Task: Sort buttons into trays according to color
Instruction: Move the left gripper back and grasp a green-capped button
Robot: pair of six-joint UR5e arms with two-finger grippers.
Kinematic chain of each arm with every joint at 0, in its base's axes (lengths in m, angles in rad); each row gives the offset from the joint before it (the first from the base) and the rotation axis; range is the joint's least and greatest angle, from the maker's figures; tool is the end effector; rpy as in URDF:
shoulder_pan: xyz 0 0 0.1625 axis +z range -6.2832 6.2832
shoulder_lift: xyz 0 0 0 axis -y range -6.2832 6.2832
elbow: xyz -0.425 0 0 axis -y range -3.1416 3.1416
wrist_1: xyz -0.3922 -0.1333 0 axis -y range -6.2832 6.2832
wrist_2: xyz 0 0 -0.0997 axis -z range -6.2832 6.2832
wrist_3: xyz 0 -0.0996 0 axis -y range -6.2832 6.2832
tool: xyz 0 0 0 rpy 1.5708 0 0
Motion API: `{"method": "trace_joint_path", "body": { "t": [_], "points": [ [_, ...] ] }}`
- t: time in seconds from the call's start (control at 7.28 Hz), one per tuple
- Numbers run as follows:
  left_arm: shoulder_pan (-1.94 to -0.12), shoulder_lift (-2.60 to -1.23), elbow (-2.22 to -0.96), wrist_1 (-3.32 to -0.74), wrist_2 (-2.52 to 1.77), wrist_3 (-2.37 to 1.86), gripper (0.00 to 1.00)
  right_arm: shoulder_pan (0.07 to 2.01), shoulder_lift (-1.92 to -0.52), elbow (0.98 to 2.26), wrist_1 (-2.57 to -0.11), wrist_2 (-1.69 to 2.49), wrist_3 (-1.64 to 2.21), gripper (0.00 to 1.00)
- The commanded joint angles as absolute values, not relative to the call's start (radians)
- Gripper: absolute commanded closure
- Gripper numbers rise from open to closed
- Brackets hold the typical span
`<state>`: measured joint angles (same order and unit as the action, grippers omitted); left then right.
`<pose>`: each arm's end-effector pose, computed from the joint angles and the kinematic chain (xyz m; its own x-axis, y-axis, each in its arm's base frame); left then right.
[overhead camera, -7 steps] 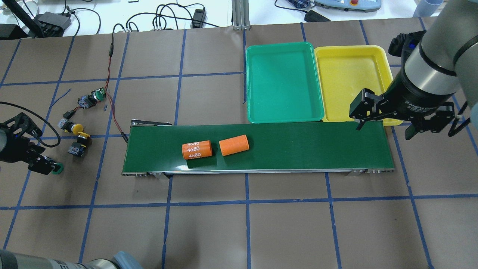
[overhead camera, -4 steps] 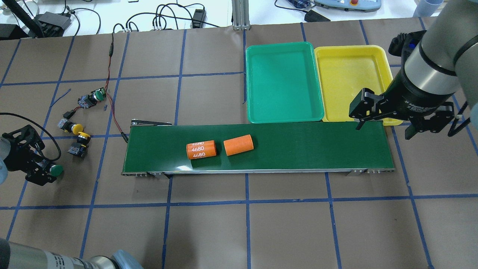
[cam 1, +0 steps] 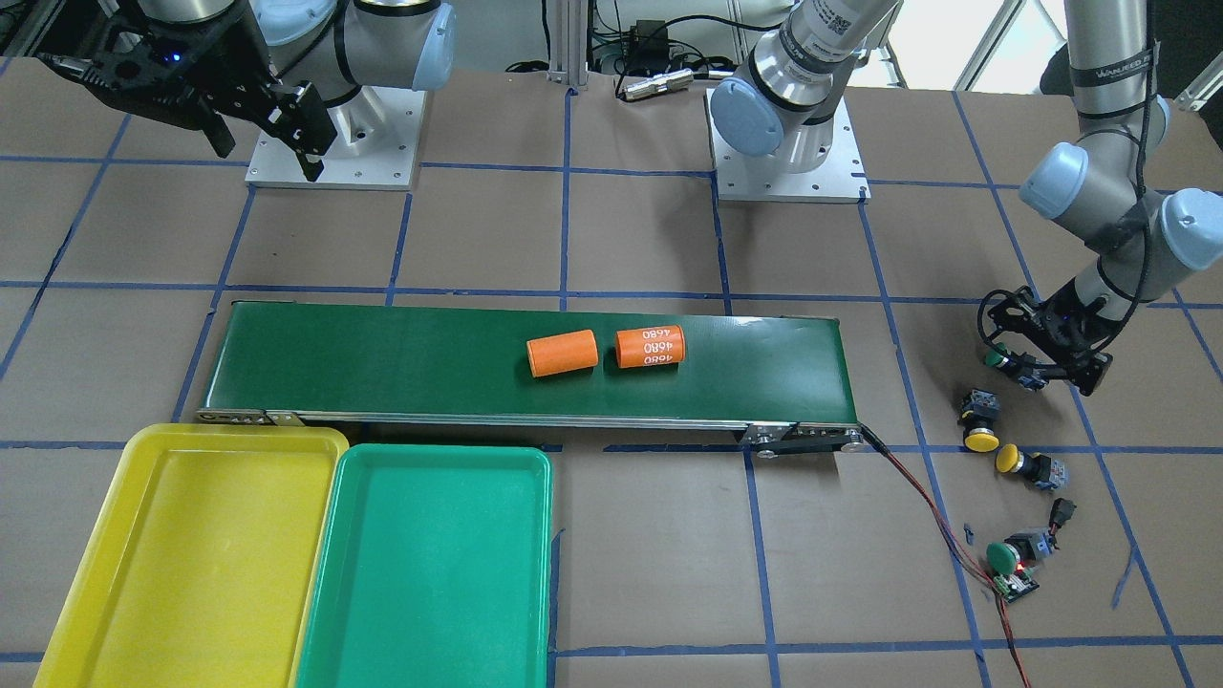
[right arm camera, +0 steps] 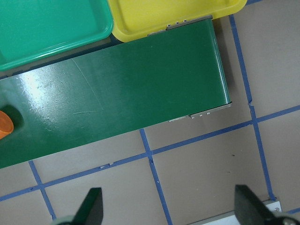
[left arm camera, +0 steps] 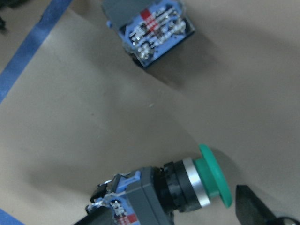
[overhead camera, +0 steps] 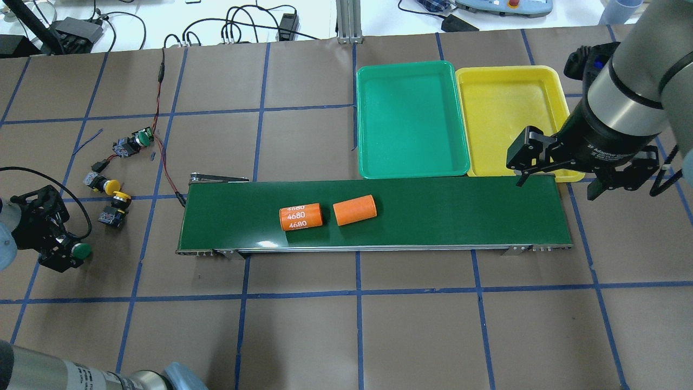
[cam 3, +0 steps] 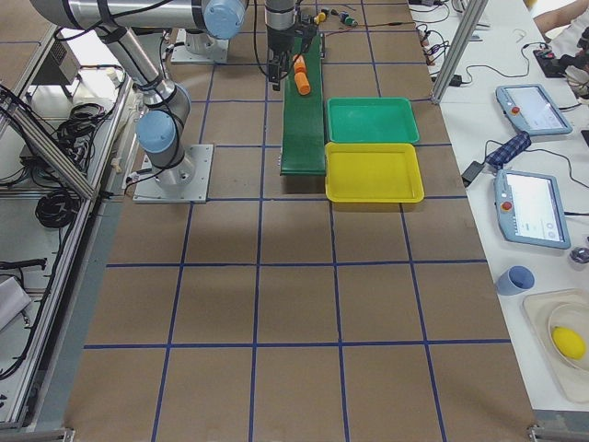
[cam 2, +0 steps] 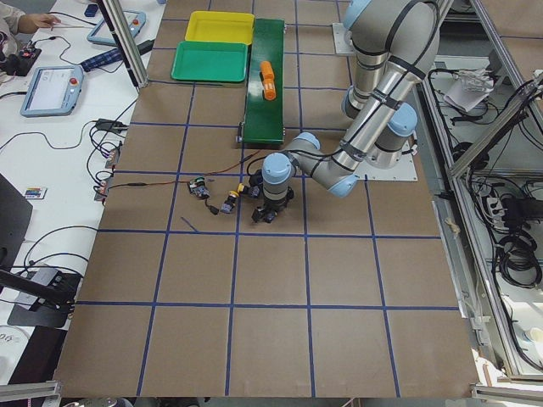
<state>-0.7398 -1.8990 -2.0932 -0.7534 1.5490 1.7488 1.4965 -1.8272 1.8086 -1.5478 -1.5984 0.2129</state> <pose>0.2721 -0.4317 0.1672 -0.6073 0.7940 0.0288 0.7935 0.6079 -0.0273 0.1017 -0.3922 0.4809 -0.9587 0.2831 0.0279 0.2832 0.9591 -0.0015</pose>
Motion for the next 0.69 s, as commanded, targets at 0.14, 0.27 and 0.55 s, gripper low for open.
{"method": "trace_joint_path", "body": {
  "t": [0.14, 0.27, 0.55],
  "points": [
    [-0.808, -1.901, -2.062, -0.749, 1.542, 1.752, 0.0, 1.497, -1.827, 1.809, -1.546, -1.598, 0.213, 0.0],
    [-0.813, -1.902, -2.053, -0.75, 1.543, 1.752, 0.0, 1.499, -1.827, 1.809, -1.545, -1.598, 0.213, 0.0],
    [-0.813, -1.904, -2.033, -0.749, 1.543, 1.749, 0.0, 1.499, -1.828, 1.809, -1.537, -1.601, 0.215, 0.0]
  ]
}}
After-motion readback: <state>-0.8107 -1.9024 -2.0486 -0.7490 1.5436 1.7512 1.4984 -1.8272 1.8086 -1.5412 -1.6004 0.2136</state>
